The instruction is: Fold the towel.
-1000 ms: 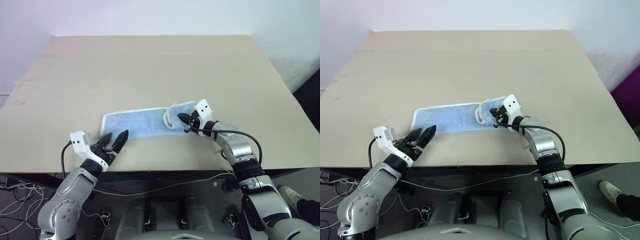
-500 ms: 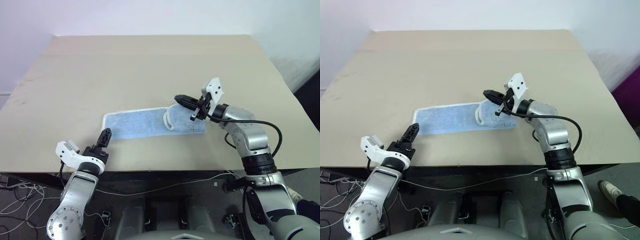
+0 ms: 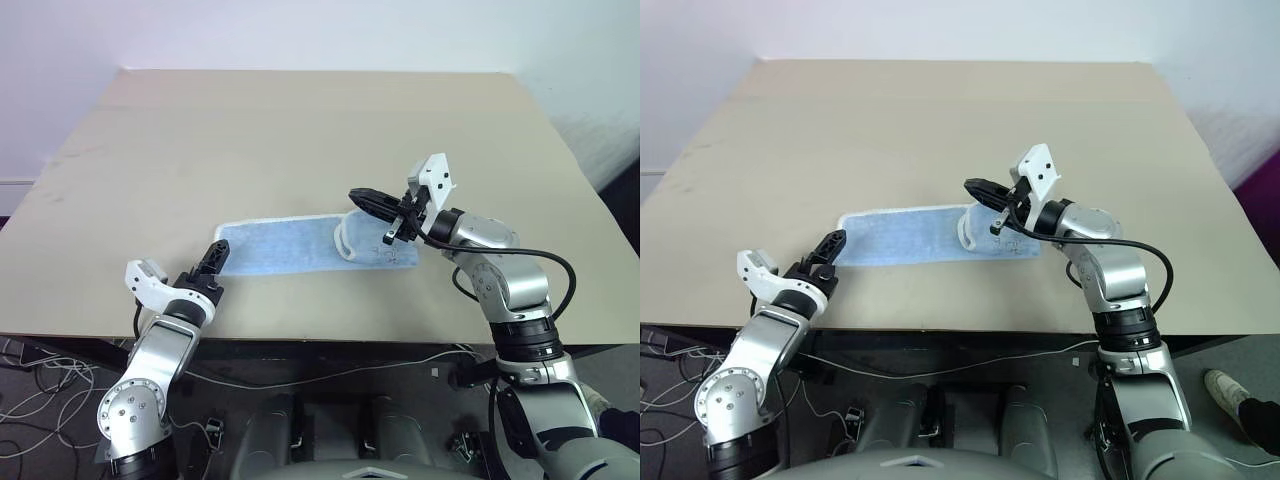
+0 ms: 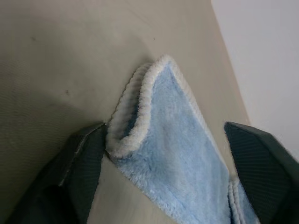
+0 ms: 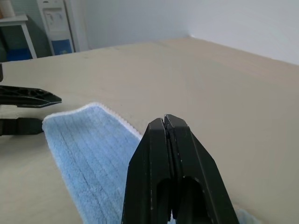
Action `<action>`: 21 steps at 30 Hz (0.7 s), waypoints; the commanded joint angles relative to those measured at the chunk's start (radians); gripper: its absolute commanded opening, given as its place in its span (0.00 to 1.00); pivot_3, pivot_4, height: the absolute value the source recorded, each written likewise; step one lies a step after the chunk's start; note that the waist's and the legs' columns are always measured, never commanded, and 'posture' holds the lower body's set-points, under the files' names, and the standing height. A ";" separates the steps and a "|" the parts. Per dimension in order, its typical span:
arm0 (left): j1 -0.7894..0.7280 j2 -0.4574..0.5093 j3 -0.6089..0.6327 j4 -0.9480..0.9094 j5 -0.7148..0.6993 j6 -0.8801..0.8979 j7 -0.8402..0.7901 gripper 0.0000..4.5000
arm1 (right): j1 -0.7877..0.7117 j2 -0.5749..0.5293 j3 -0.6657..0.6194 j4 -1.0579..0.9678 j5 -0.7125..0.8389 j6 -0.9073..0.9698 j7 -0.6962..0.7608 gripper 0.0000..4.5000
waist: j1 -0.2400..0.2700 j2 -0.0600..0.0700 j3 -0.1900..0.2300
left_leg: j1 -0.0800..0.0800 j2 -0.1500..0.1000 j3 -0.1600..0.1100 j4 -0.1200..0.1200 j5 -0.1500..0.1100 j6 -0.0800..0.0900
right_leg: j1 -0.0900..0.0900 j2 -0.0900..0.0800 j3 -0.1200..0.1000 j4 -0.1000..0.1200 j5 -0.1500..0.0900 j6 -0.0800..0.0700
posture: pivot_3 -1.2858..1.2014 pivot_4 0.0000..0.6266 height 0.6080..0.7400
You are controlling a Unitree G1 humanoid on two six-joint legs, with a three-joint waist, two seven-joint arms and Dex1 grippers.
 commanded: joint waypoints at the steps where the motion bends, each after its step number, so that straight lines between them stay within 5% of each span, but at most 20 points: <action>1: -0.023 0.009 -0.025 0.014 -0.026 0.014 -0.014 0.62 | 0.017 -0.012 -0.017 -0.066 0.014 0.001 -0.008 0.00 | -0.002 0.000 0.000 | 0.000 0.000 0.000 0.000 0.000 0.000 | 0.000 0.000 0.000 0.000 0.000 0.000 | 0.52 0.24 1.00; 9: -0.074 0.032 -0.004 0.056 -0.036 0.000 -0.041 0.00 | 0.068 -0.017 -0.013 -0.118 0.014 0.019 -0.033 0.00 | -0.003 0.000 0.000 | -0.001 0.000 0.000 0.000 0.000 0.001 | -0.001 0.000 0.000 -0.001 0.000 0.000 | 0.52 0.24 1.00; 16: -0.106 0.068 0.037 0.076 -0.013 -0.032 -0.068 0.00 | 0.081 -0.016 -0.017 -0.127 0.018 0.028 -0.045 0.00 | -0.004 0.000 0.000 | -0.001 0.001 0.000 0.000 0.000 0.000 | -0.001 0.000 0.000 -0.001 0.000 0.000 | 0.52 0.24 1.00; 21: -0.128 0.199 0.116 0.100 0.013 -0.055 -0.167 0.00 | 0.083 -0.017 -0.019 -0.125 0.017 0.026 -0.050 0.00 | -0.006 -0.001 0.001 | -0.002 0.001 0.000 0.000 0.000 0.000 | -0.003 0.000 0.000 -0.001 0.000 0.000 | 0.52 0.24 1.00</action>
